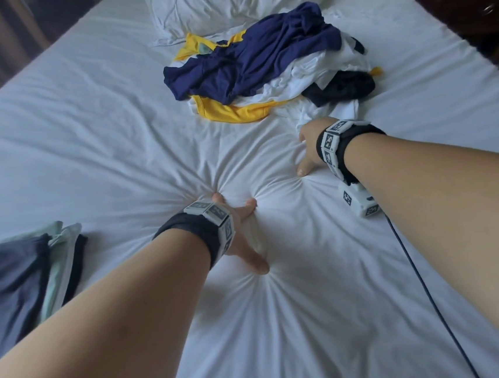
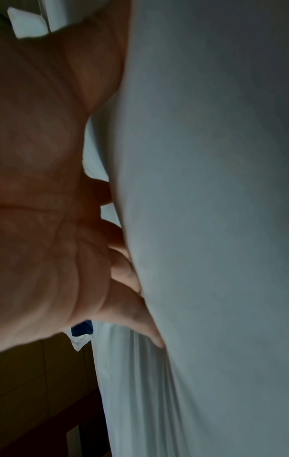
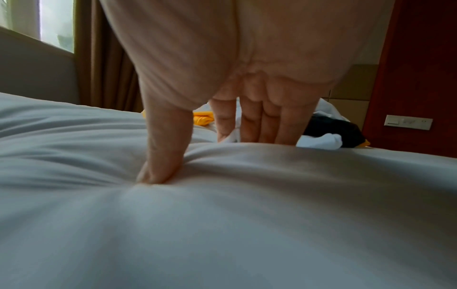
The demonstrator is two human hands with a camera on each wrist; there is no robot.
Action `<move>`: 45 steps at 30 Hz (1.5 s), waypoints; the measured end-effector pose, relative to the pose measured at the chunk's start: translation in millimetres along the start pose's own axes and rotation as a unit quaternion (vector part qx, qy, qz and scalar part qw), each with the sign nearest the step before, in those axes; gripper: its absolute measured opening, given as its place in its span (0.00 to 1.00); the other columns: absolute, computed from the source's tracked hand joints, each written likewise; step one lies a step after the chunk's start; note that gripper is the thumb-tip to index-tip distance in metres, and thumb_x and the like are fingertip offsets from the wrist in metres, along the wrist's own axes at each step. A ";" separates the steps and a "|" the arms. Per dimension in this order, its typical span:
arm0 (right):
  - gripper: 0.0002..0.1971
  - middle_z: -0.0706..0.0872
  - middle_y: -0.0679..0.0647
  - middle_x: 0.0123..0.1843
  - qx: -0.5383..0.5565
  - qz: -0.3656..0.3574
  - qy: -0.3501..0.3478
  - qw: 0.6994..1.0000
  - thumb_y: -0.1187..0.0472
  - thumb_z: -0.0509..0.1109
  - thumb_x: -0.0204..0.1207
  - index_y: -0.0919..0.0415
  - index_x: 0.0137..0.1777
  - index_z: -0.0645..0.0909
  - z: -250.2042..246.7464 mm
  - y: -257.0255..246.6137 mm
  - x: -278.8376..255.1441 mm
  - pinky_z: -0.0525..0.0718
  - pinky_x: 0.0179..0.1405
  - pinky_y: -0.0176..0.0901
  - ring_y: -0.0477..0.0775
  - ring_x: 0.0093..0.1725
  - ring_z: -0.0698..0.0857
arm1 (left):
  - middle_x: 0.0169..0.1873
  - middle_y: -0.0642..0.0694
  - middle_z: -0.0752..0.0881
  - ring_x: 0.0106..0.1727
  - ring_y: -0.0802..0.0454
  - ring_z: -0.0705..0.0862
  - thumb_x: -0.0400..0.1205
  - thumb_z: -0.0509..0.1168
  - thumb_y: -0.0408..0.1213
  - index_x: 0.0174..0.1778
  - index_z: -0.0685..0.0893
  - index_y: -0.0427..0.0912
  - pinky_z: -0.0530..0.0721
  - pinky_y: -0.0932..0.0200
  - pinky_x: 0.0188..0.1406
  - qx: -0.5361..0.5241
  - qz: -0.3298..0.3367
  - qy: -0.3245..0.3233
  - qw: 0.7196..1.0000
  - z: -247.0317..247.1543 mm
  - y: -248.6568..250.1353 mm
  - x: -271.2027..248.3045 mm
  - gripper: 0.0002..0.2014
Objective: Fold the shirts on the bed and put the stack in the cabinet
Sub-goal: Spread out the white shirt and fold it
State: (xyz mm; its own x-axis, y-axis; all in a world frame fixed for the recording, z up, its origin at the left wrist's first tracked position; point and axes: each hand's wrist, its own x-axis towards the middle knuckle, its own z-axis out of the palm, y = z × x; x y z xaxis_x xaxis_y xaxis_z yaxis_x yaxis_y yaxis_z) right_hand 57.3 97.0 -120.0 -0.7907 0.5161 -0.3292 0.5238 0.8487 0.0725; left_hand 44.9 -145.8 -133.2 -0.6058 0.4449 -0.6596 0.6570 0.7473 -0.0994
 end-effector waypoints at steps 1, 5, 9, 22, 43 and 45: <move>0.42 0.88 0.54 0.63 0.007 -0.004 0.002 1.000 0.35 0.86 0.57 0.56 0.67 0.81 0.8 1.0 -1.5 0.87 0.60 0.53 0.61 0.59 0.88 | 0.88 0.43 0.47 0.89 0.30 0.48 0.39 0.75 0.83 0.81 0.38 0.83 0.63 0.22 0.80 0.000 0.000 0.002 1.000 0.4 0.0 0.0 0.75; 0.23 0.90 0.50 0.58 0.040 -0.028 -0.020 0.999 0.44 0.83 0.69 0.55 0.61 0.87 8.8 3.8 -15.2 0.86 0.61 0.48 0.58 0.57 0.88 | 0.88 0.43 0.48 0.88 0.29 0.51 0.38 0.74 0.83 0.81 0.38 0.83 0.66 0.23 0.79 0.002 -0.001 -0.003 1.000 0.8 0.0 1.8 0.76; 0.09 0.90 0.54 0.51 0.039 -0.037 -0.045 0.998 0.58 0.73 0.75 0.59 0.53 0.88 22.1 0.2 -52.3 0.88 0.53 0.46 0.58 0.50 0.88 | 0.88 0.41 0.49 0.87 0.29 0.54 0.39 0.74 0.83 0.82 0.38 0.81 0.67 0.25 0.79 0.011 -0.003 0.006 1.000 -1.2 1.9 -0.1 0.76; 0.17 0.85 0.56 0.64 0.075 -0.011 -0.004 0.997 0.55 0.69 0.77 0.56 0.66 0.81 41.9 6.8 -179.6 0.84 0.63 0.49 0.62 0.65 0.84 | 0.87 0.50 0.50 0.88 0.29 0.46 0.47 0.73 0.79 0.80 0.47 0.82 0.59 0.15 0.75 -0.091 -0.022 0.093 0.991 28.1 11.5 -60.0 0.65; 0.21 0.81 0.62 0.73 0.028 -0.047 -0.079 0.995 0.53 0.59 0.88 0.62 0.75 0.78 14.5 -15.5 -159.7 0.78 0.64 0.46 0.64 0.72 0.80 | 0.84 0.46 0.54 0.85 0.28 0.54 0.34 0.71 0.84 0.77 0.43 0.85 0.66 0.17 0.71 -0.039 -0.032 0.089 0.995 21.6 4.8 -27.6 0.72; 0.20 0.85 0.58 0.65 0.049 -0.055 -0.098 0.992 0.51 0.66 0.85 0.59 0.71 0.82 14.2 -10.5 -196.1 0.76 0.52 0.43 0.62 0.66 0.83 | 0.87 0.47 0.50 0.86 0.29 0.52 0.45 0.74 0.80 0.78 0.40 0.83 0.62 0.15 0.71 -0.065 -0.039 0.126 0.989 27.2 11.6 -53.4 0.68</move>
State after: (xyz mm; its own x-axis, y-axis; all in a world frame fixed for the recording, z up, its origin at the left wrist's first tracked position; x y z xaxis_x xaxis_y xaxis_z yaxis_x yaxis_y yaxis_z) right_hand 211.3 -14.7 -69.6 -0.7730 0.3796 -0.5083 0.4730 0.8788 -0.0631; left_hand 97.0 -174.3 -119.3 -0.7553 0.4809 -0.4452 0.5512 0.8337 -0.0347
